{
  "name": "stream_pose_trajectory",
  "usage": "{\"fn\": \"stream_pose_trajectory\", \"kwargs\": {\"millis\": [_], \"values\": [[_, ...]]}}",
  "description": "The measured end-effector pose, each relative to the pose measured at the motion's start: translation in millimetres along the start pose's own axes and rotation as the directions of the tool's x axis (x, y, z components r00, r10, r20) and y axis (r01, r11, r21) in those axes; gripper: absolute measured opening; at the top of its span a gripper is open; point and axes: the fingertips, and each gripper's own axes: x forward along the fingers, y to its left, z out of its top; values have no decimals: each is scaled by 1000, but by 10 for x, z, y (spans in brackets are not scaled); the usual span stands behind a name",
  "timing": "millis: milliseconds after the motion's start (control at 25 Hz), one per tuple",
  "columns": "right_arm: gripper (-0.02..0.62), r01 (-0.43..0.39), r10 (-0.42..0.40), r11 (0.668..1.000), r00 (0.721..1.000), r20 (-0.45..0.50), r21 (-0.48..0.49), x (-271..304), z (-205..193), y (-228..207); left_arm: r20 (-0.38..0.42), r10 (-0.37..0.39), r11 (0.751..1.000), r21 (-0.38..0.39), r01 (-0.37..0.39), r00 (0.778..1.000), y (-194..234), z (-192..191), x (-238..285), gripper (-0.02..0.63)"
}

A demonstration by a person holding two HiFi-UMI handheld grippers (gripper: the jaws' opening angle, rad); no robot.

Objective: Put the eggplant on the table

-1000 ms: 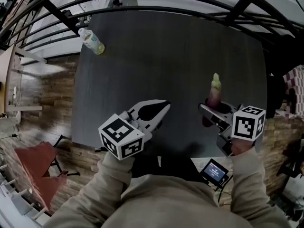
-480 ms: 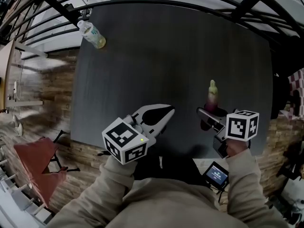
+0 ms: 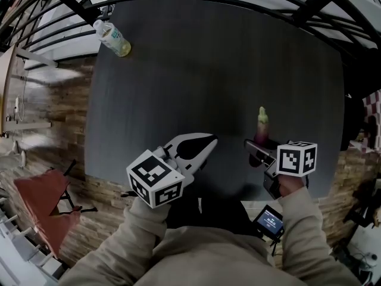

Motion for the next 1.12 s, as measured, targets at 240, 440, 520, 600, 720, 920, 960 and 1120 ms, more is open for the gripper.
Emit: {"fn": "stream_pose_trajectory", "kwargs": {"millis": [240,440,520,600,720,920,960,1120], "values": [[213,104,-104,994,994,-45,-16,195,-193,-288,-5,-10,1000,-21,9,1000,50,-70,-2,6],[213,154,-154,988,984,-94,-11,256,-312,-451,6,-11,999,-37,11,1000,98,-39,-27,6],[213,164,-162,986,980,-113,10,268,-367,-502,9,-21,999,-38,21,1000,84,-33,-40,6],[213,175,-170,984,977,-131,28,277,-415,-554,11,-25,999,-39,25,1000,71,-28,-47,6],[213,200,-192,979,969,-156,41,294,-465,-625,13,-31,999,-42,32,999,75,-23,-48,6],[219,276,-269,961,943,-195,11,269,-559,-802,6,-39,998,-50,40,999,73,-45,-35,6],[221,279,-270,960,942,-197,17,261,-571,-820,8,-41,998,-51,41,999,67,-39,-31,6],[225,285,-275,958,941,-198,28,238,-594,-848,14,-47,997,-52,48,999,61,-19,-34,6]]}}
